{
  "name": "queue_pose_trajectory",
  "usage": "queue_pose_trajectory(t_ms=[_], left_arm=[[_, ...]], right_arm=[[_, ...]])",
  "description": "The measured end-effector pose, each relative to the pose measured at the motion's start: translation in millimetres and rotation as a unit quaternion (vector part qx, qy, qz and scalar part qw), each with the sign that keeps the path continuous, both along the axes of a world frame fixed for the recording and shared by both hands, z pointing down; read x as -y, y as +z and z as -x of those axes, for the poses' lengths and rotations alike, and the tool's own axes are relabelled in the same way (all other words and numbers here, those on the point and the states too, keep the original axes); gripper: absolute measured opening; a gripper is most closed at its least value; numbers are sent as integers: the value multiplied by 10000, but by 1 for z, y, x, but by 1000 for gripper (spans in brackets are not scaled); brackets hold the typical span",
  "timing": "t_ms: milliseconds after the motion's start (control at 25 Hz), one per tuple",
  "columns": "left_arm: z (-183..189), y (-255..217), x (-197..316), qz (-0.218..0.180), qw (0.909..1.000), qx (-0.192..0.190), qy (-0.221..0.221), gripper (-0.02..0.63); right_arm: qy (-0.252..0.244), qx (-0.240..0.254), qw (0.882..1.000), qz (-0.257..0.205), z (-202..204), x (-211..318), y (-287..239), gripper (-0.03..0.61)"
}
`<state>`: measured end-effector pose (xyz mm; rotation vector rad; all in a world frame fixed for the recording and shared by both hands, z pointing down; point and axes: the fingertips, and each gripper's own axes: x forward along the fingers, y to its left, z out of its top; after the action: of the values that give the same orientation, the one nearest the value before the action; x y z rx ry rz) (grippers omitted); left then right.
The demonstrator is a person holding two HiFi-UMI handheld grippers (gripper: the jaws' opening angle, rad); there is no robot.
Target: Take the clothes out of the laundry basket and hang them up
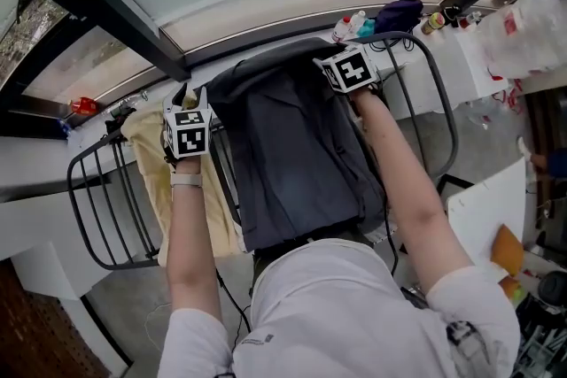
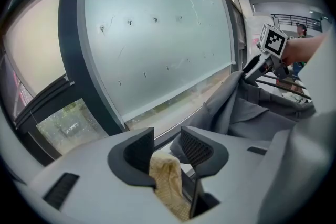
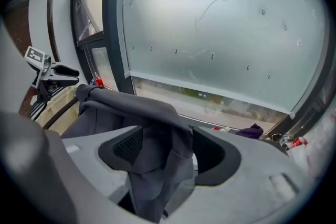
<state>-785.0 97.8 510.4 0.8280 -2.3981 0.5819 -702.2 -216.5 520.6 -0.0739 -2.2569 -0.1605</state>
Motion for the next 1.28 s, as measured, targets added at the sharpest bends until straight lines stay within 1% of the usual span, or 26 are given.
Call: queue_pose_trajectory(t_ms=[40, 120, 200, 280, 360, 440, 560, 600, 680, 760, 840, 920, 1000, 1080, 1160, 1280], left_arm=[[-2, 0, -3, -16, 10000, -8, -10, 150], [-8, -4, -9, -92, 9999, 25, -40, 153], [-16, -10, -15, -237, 9997, 41, -65, 156], [-27, -20, -20, -493, 9987, 49, -66, 156], [-40, -32, -26, -735, 9973, 83, -41, 156], [-56, -44, -34, -896, 9959, 144, 0, 156], [-85, -66, -44, -1146, 9930, 270, 111, 156], [-95, -73, -47, -1227, 9918, 307, 158, 155], [-115, -88, -53, -1351, 9897, 397, 241, 155], [-134, -101, -62, -1458, 9875, 517, 310, 142], [-154, -113, -73, -1607, 9841, 667, 363, 107], [-173, -124, -87, -1797, 9795, 836, 366, 44], [-191, -135, -101, -1988, 9743, 995, 373, 16], [-208, -145, -113, -2130, 9695, 1130, 432, 9], [-226, -152, -125, -2286, 9651, 1183, 484, 3], [-249, -159, -143, -2568, 9572, 1256, 442, 2]], right_arm=[[36, -19, 10000, -3, -6, 1, 1, 279], [55, 105, 9999, 47, -15, -3, -4, 281], [-11, 355, 9991, 213, -23, -13, -13, 281], [-49, 664, 9968, 448, -31, -27, -27, 281], [-63, 990, 9928, 669, -40, -41, -43, 281], [-119, 1275, 9882, 843, -52, -59, -61, 280], [-329, 1699, 9793, 1051, -73, -91, -90, 276], [-403, 1845, 9755, 1126, -80, -102, -99, 255], [-561, 2108, 9681, 1233, -94, -127, -116, 240], [-735, 2349, 9613, 1238, -109, -152, -129, 192], [-876, 2588, 9537, 1256, -125, -178, -138, 129], [-1005, 2791, 9459, 1315, -143, -204, -145, 71], [-1162, 2960, 9386, 1339, -159, -227, -152, 29], [-1315, 3100, 9319, 1348, -173, -247, -159, 15], [-1441, 3203, 9265, 1348, -187, -266, -165, 9], [-1650, 3326, 9205, 1221, -209, -293, -167, 8]])
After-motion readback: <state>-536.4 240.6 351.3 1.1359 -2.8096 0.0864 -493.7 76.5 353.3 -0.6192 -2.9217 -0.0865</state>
